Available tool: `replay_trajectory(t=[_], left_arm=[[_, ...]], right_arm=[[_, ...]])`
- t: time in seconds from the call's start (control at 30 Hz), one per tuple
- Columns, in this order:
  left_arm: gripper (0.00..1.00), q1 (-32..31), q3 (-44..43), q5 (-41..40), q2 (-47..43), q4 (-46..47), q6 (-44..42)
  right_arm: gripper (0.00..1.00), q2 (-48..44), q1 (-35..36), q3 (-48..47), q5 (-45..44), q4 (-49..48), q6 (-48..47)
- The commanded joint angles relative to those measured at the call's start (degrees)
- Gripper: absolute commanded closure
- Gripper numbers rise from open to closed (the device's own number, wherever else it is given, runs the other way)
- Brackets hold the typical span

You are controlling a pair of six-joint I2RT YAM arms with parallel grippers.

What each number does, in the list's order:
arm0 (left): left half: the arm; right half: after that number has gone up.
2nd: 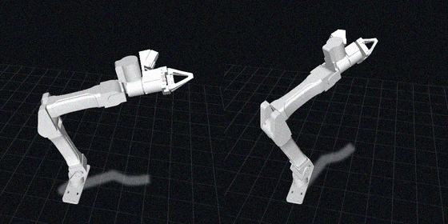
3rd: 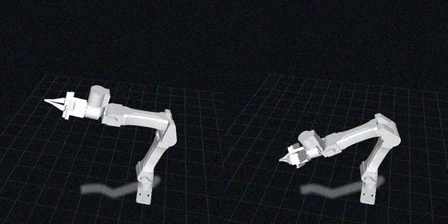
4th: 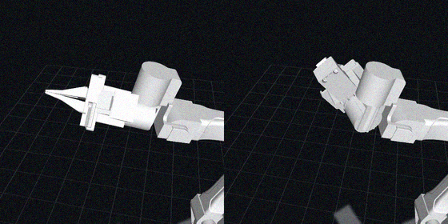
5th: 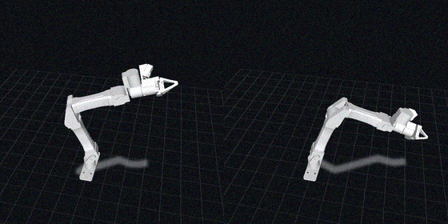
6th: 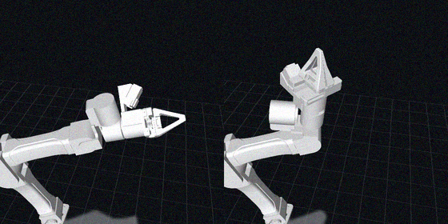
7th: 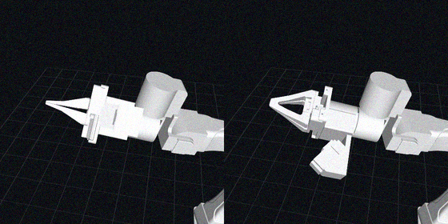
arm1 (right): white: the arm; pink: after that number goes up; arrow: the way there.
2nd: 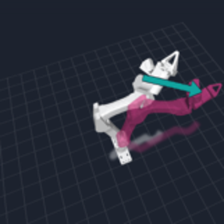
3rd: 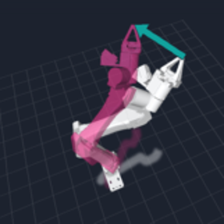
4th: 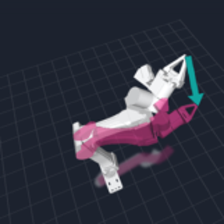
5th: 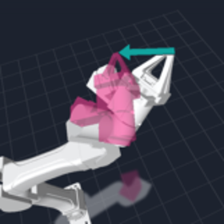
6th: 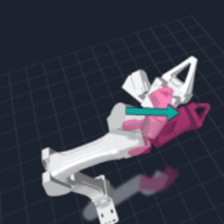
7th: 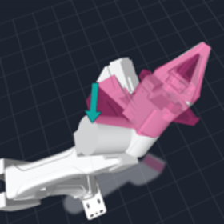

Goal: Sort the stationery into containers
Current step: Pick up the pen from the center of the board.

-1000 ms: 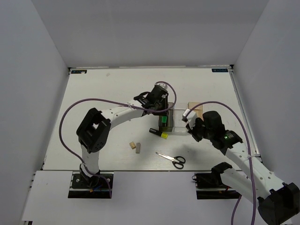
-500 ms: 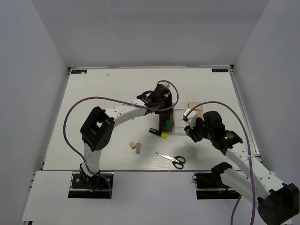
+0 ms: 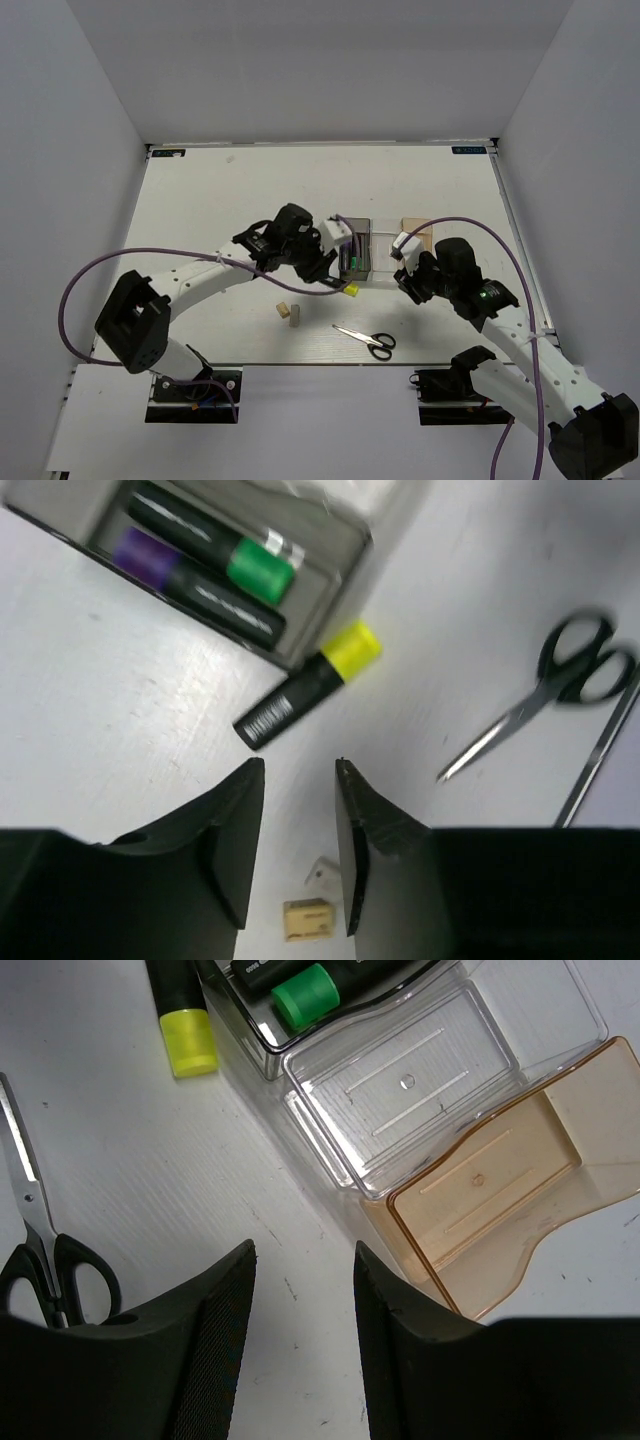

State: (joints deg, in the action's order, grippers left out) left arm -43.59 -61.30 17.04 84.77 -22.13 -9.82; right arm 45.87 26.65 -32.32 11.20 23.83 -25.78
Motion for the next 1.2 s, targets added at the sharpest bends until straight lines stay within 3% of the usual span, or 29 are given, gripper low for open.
replay_trajectory(t=[0.0, 0.03, 0.13, 0.17, 0.27, 0.93, 1.1, 1.17], left_arm=[[0.54, 0.26, 5.39, 6.07, -0.75, 2.25, -16.79], [0.54, 0.00, 6.88, 6.60, -0.84, 4.44, -17.94], [0.34, 0.26, 8.74, 6.87, 0.04, 8.77, -21.55], [0.19, 0.09, 8.74, 6.69, 0.65, 9.38, -21.99], [0.11, -0.70, 9.62, 3.62, 2.15, 13.07, -24.00], [0.12, -2.64, 4.61, 3.79, 13.58, 13.43, -33.15], [0.17, -2.81, 3.47, 5.02, 15.51, 11.50, -32.54], [0.24, -2.90, 3.82, 5.37, 15.60, 11.32, -31.93]], right_arm=[[0.52, 0.19, -0.29, -0.03, 1.02, -1.07, -0.06], [0.52, 0.27, -0.20, 0.06, 0.84, -1.07, -0.06], [0.52, 0.89, -0.11, -0.12, 0.93, -1.07, -0.06], [0.52, 0.98, -0.29, -0.03, 0.93, -1.07, -0.06], [0.52, 1.33, -0.20, -0.03, 0.66, -1.16, -0.32], [0.52, 3.35, -0.38, 0.32, -0.48, -1.25, -1.38], [0.52, 3.44, -0.38, 0.23, -0.13, -1.07, -1.46], [0.52, 3.09, -0.55, -0.03, 0.31, -0.55, -1.47]])
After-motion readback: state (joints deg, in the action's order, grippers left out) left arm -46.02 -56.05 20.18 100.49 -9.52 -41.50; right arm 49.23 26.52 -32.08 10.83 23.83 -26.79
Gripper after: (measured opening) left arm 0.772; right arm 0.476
